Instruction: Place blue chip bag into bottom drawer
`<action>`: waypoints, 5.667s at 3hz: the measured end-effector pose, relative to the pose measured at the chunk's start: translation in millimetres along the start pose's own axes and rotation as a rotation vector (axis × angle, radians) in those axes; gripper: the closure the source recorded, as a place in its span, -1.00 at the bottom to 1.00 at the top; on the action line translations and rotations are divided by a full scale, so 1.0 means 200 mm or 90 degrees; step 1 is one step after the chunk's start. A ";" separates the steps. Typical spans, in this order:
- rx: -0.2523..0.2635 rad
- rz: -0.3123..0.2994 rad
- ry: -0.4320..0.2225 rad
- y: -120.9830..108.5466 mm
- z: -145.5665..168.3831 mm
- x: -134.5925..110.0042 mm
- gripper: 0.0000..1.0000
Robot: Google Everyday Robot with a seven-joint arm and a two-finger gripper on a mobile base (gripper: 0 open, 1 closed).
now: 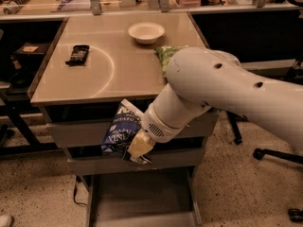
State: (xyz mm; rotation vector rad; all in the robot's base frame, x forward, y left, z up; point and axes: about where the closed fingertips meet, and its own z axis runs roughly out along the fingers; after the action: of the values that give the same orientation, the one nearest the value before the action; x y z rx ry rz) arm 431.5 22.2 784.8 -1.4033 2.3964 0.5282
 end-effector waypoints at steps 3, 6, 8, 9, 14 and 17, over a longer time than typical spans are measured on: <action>-0.088 0.108 0.001 0.17 0.43 0.32 1.00; -0.163 0.159 0.014 0.21 0.80 0.51 1.00; -0.140 0.253 0.009 0.04 1.18 0.73 1.00; -0.129 0.290 -0.002 -0.05 1.34 0.79 1.00; -0.118 0.353 -0.013 -0.21 1.73 0.89 1.00; -0.135 0.431 -0.032 -0.33 2.10 0.98 1.00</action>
Offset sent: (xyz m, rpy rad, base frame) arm -0.0746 0.0072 -0.1293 0.1053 0.2561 -0.1461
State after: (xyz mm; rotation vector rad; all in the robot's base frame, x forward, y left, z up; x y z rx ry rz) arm 431.9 36.7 317.3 -0.5872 2.8055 0.9830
